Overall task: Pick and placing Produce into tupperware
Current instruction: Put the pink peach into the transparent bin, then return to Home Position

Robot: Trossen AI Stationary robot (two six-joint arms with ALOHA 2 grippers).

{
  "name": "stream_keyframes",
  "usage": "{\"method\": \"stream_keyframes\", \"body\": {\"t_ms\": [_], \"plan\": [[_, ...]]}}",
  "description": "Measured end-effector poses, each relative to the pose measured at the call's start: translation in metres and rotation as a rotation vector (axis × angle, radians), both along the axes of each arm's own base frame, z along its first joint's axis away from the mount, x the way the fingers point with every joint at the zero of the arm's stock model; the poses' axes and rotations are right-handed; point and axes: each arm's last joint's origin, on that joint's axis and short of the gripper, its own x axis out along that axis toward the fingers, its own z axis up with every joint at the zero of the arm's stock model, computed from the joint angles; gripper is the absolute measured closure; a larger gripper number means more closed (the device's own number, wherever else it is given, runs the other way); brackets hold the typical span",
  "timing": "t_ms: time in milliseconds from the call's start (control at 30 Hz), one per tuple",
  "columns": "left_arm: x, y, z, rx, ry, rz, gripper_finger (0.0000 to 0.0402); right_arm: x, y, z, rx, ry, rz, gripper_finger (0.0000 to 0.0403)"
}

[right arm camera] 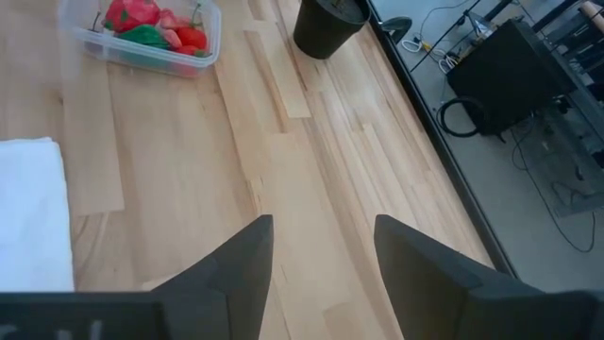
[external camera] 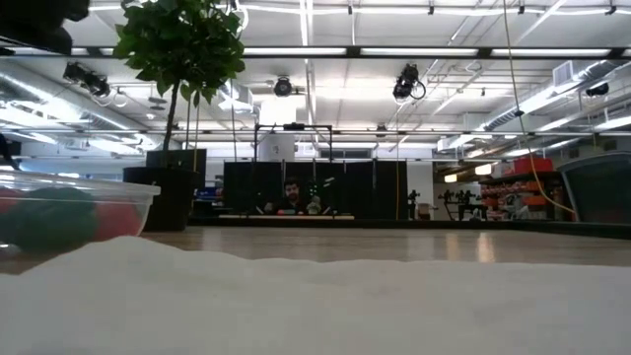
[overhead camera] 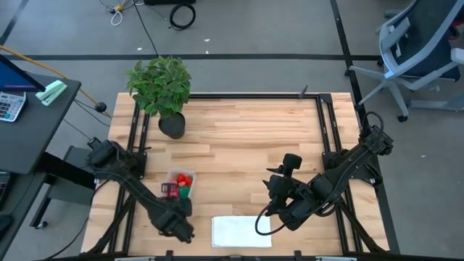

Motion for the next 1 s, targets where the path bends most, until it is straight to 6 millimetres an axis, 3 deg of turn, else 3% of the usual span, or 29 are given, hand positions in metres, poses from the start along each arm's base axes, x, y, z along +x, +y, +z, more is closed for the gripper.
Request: {"method": "stream_keyframes", "body": {"t_ms": [200, 667, 1000], "plan": [[-0.014, -0.001, 0.003, 0.072, 0.068, -0.014, 0.0321, 0.0, 0.0, 0.0, 0.0, 0.0, 0.0, 0.0208], [-0.004, 0.009, 0.0, 0.065, 0.059, 0.02, 0.0292, 0.0, 0.0, 0.0, 0.002, -0.003, -0.001, 0.0208], [-0.013, 0.018, -0.016, 0.104, 0.126, 0.06, 0.0212, 0.0, 0.0, 0.0, 0.002, -0.003, 0.0, 0.0208]]}}
